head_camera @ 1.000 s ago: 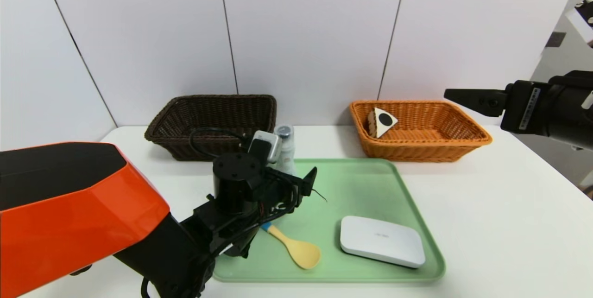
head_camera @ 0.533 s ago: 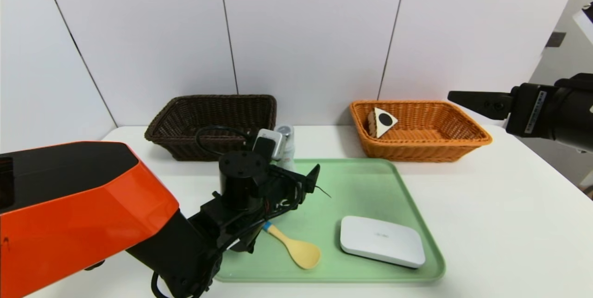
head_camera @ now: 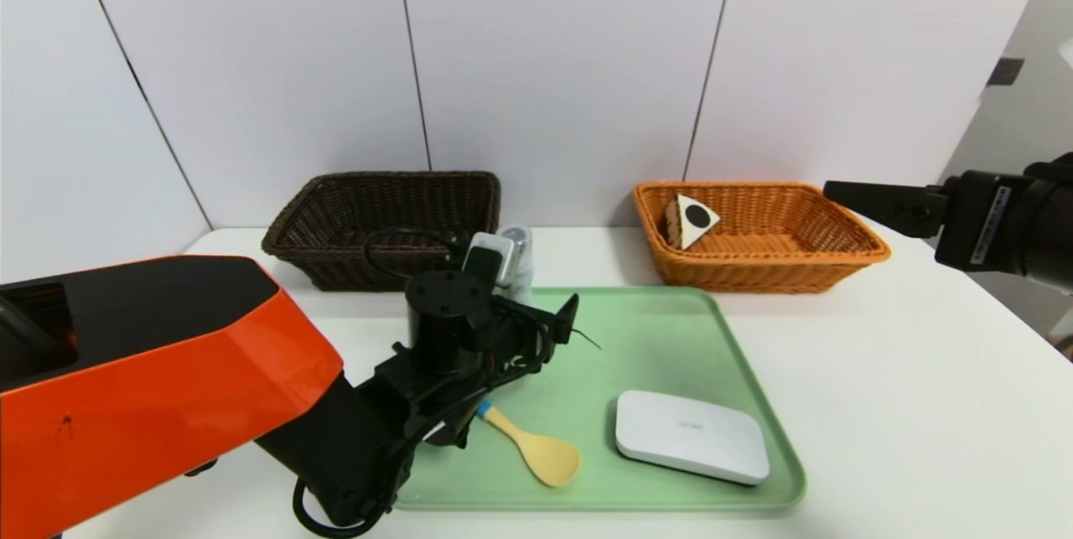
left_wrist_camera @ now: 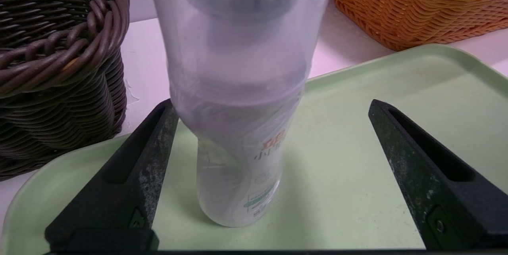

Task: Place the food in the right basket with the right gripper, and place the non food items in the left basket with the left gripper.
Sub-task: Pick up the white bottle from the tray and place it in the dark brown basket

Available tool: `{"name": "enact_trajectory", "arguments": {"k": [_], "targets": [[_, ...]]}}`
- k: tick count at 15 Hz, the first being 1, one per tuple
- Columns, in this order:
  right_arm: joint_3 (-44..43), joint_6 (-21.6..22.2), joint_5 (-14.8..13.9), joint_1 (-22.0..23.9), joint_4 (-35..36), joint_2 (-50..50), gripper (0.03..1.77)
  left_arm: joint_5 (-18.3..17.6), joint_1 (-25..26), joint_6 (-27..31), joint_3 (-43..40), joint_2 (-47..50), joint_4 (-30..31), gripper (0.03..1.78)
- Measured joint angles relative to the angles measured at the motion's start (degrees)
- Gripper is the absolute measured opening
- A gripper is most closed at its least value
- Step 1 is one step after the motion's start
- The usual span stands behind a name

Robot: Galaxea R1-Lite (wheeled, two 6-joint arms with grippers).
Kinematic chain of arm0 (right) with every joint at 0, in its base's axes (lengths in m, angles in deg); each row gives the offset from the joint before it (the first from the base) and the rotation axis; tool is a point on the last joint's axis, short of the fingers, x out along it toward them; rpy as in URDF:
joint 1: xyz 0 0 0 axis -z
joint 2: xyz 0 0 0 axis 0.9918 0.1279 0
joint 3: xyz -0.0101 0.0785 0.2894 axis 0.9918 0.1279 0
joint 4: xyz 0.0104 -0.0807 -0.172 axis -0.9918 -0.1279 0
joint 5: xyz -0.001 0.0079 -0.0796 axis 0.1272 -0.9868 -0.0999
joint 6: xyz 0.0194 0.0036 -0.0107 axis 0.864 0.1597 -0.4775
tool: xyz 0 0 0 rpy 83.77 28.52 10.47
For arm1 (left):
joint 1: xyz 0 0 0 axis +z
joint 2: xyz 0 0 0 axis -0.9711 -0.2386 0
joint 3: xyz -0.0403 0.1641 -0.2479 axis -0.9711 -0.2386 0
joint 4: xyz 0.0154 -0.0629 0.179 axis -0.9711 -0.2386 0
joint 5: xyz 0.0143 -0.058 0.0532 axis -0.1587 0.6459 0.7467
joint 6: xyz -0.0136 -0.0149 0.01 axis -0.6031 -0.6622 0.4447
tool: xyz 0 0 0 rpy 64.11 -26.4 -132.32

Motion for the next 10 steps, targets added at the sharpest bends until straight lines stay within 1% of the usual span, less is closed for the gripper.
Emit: {"name": "enact_trajectory", "arguments": {"k": [10], "targets": [[0.34, -0.09, 0.01, -0.06, -0.04, -0.41, 1.70, -0.01, 1.71, 0.20, 1.18, -0.63, -1.49, 1.69]]}}
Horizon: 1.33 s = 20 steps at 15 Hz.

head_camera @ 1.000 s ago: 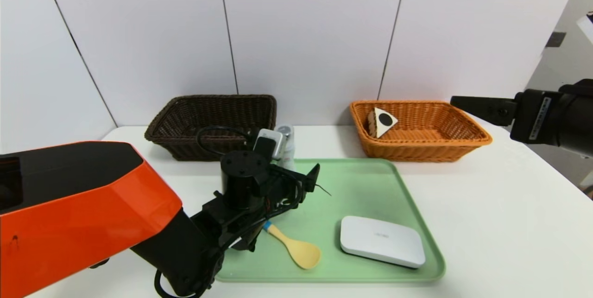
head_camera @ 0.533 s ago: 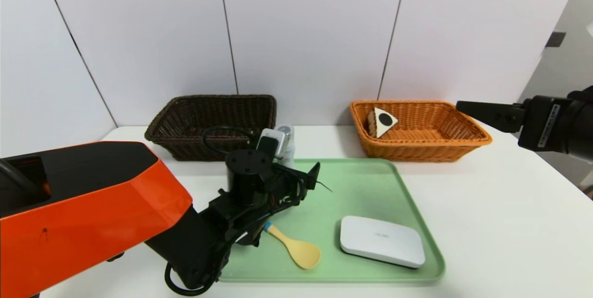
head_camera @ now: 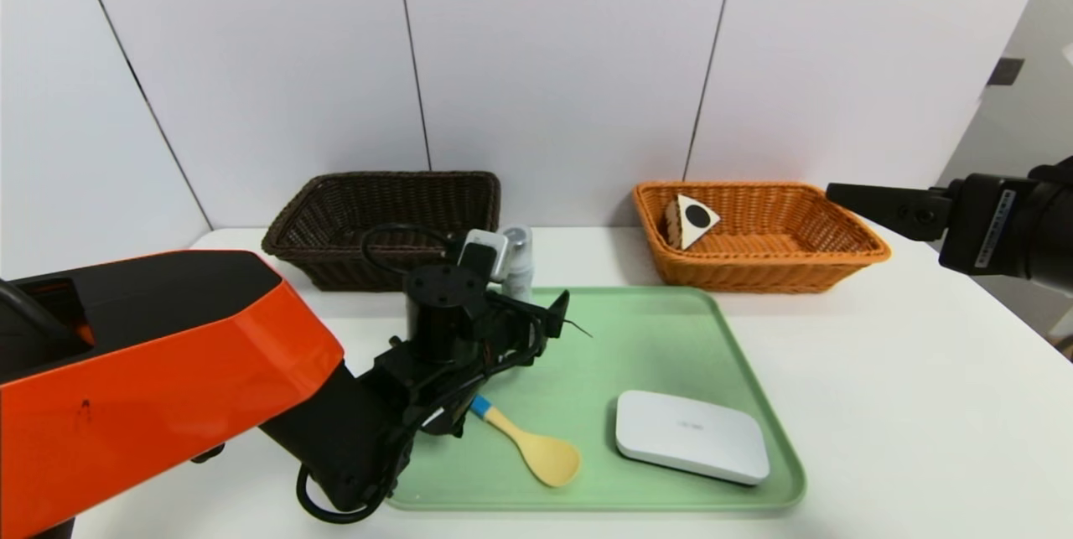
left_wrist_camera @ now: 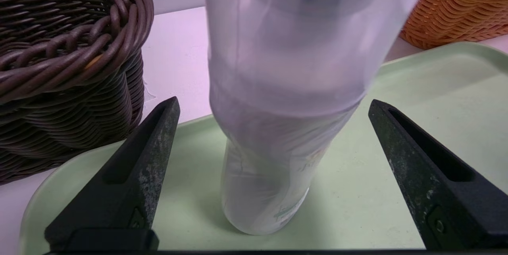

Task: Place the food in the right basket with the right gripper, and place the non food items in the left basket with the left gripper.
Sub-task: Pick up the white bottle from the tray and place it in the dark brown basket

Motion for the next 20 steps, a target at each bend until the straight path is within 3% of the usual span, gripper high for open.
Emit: {"name": "enact_trajectory", "arguments": {"k": [7, 11, 14, 15, 20], "targets": [[0.73, 0.00, 0.00, 0.00, 0.04, -0.11, 1.70, -0.05, 0.07, 0.00, 0.94, 0.11, -0.52, 1.69], [1.35, -0.01, 0.05, 0.00, 0.04, -0.27, 1.70, -0.07, 0.20, 0.00, 1.76, 0.09, -0.67, 1.10], [2.62, 0.00, 0.10, -0.06, 0.04, -0.79, 1.70, -0.05, 0.20, 0.00, 1.88, 0.13, -0.78, 0.79], [2.80, 0.00, 0.10, -0.06, 0.04, -0.99, 1.70, -0.07, 0.24, -0.01, 1.87, 0.13, -0.84, 0.59], [3.28, 0.00, 0.11, -0.09, 0.04, -1.65, 1.70, 0.00, 0.18, 0.00, 1.82, 0.41, -0.91, 0.57]]}}
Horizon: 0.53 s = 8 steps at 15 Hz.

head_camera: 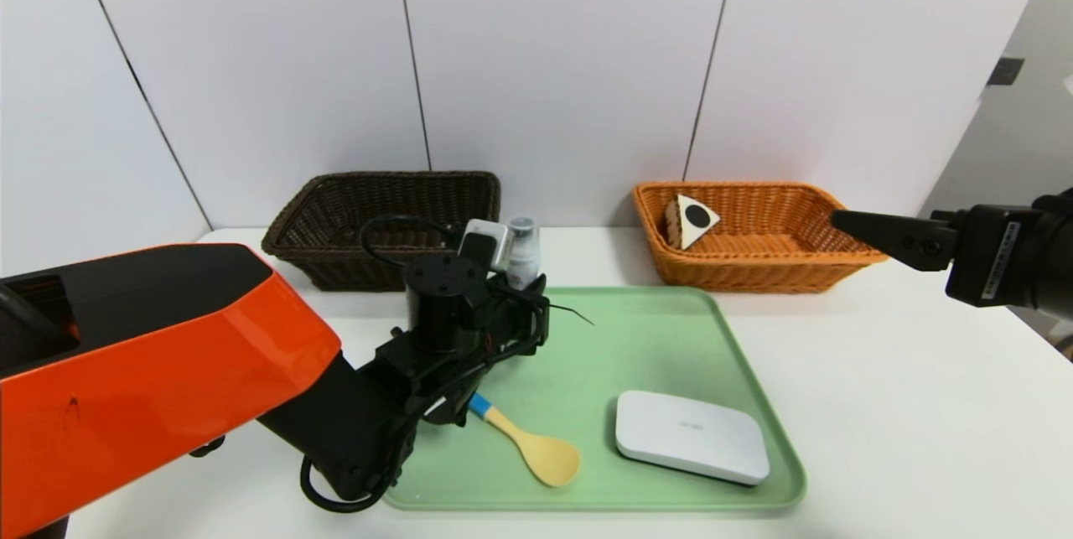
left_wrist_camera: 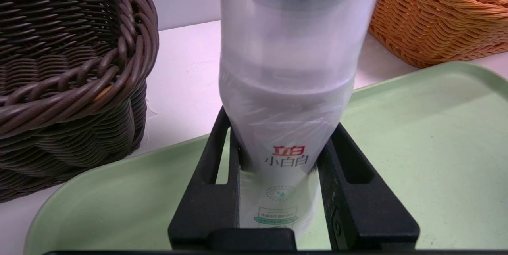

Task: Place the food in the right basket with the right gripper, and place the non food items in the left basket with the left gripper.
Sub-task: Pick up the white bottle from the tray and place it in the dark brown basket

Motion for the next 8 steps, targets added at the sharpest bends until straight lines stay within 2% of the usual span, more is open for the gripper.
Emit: {"name": "enact_trajectory", "arguments": {"k": [4, 8], "targets": [[0.13, 0.07, 0.11, 0.00, -0.17, -0.17, 1.70, -0.02, 0.01, 0.00, 0.00, 0.88, -1.19, 0.57], [0.16, 0.00, -0.06, 0.02, -1.00, -0.22, 1.70, -1.18, -0.27, -0.04, 1.00, 5.71, -8.87, 0.57]]}}
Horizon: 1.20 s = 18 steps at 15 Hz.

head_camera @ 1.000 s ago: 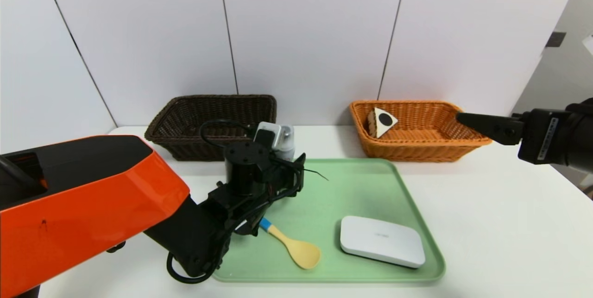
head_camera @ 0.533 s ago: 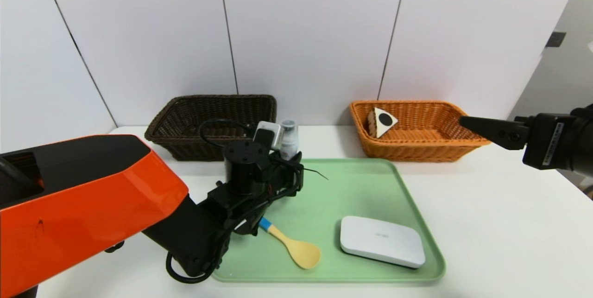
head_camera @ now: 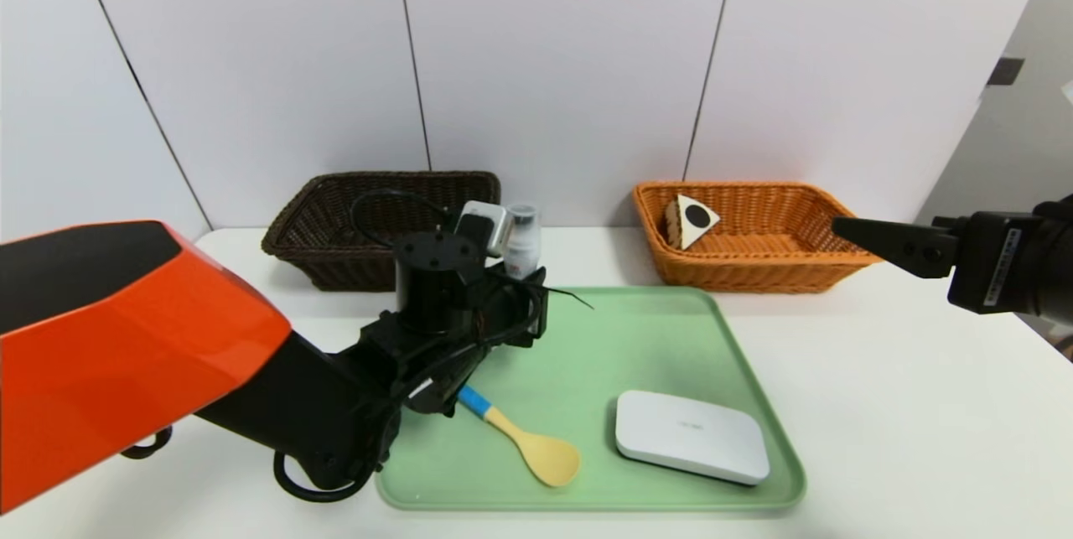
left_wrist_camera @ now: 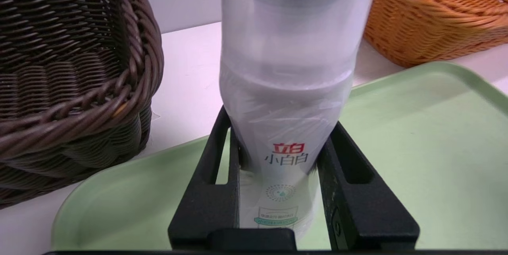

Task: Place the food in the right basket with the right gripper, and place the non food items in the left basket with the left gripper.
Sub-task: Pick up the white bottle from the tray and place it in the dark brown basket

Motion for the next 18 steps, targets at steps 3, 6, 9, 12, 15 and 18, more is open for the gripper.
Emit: {"name": "enact_trajectory", "arguments": {"k": [3, 6, 9, 12, 15, 18], "targets": [[0.00, 0.02, 0.06, 0.00, 0.02, 0.13, 1.70, -2.06, -0.13, -0.09, 3.17, 5.38, -9.63, 0.57], [0.00, 0.07, 0.05, 0.01, -0.13, 0.30, 1.70, -2.21, -0.17, -0.22, 8.42, 10.01, -16.96, 0.57], [-0.11, 0.13, 0.00, 0.11, -0.16, 0.52, 1.70, -1.95, 0.96, -0.40, 15.09, 13.59, -25.88, 0.57], [-0.11, 0.18, -0.02, 0.15, -0.22, 0.77, 1.70, -1.38, 7.94, -0.38, 20.36, 14.80, -31.65, 0.57], [-0.11, 0.18, -0.02, 0.12, -0.29, 1.43, 1.70, -2.67, 16.15, -0.38, 22.56, 14.41, -32.34, 0.57], [-0.27, 0.16, -0.06, 0.12, -0.24, 2.47, 1.70, -5.71, 24.48, -0.49, 24.11, 12.18, -32.11, 0.57]]}}
